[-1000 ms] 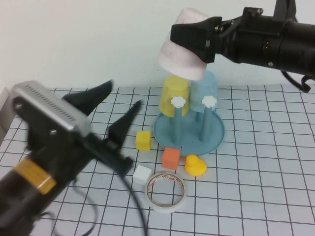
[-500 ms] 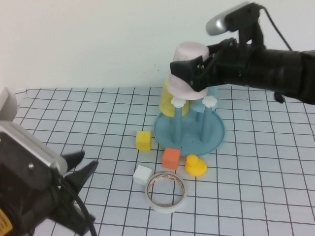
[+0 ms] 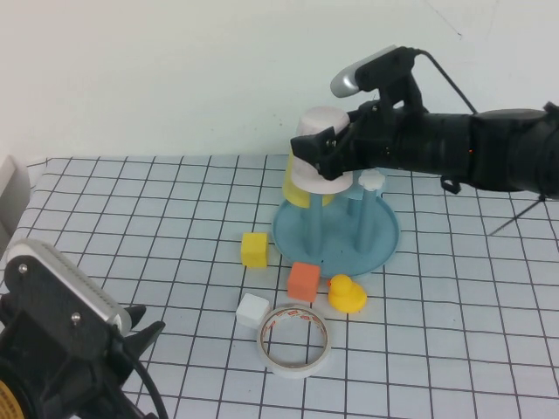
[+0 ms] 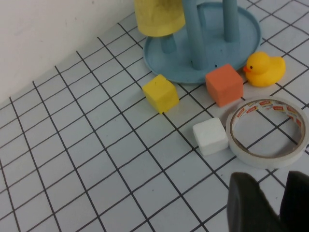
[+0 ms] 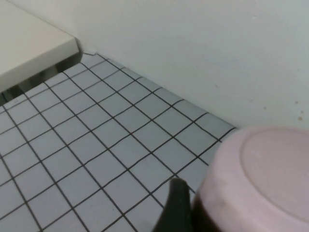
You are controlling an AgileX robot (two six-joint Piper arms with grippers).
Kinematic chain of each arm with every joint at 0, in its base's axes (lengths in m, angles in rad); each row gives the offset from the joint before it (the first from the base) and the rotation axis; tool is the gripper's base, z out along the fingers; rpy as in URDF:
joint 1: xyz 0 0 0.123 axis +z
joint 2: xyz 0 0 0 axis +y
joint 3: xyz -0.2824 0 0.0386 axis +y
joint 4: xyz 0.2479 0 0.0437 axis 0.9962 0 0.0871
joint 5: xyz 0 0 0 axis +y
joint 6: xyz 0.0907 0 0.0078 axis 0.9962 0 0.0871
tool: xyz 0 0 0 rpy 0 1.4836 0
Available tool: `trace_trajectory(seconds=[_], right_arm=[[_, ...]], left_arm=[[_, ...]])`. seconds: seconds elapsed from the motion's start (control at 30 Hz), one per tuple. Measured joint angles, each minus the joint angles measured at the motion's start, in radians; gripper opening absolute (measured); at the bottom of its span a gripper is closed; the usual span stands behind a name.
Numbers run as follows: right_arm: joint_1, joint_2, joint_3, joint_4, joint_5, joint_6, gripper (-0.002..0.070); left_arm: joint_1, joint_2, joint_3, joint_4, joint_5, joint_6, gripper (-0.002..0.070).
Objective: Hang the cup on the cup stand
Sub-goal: Place the cup on the cup holder
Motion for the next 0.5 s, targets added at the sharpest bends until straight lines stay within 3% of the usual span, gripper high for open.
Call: trace_trajectory(seconds=[0.27, 0.4, 0.5], right_arm=[[0.0, 0.07, -0.054, 0.004, -0.014, 0.0, 0.0597], [0.0, 0.093, -0.054, 0.004, -0.014, 0.0, 0.067], [0.0, 0.101, -0.054, 0.004, -0.014, 0.0, 0.0685]], left_arm=[[0.0, 0.0, 0.0, 0.031, 0.014, 0.0, 0.0144], [0.0, 0.0, 0.0, 0.037, 0.018, 0.0, 0.0144], [0.0, 0.0, 0.0, 0.039, 0.021, 0.0, 0.0144]])
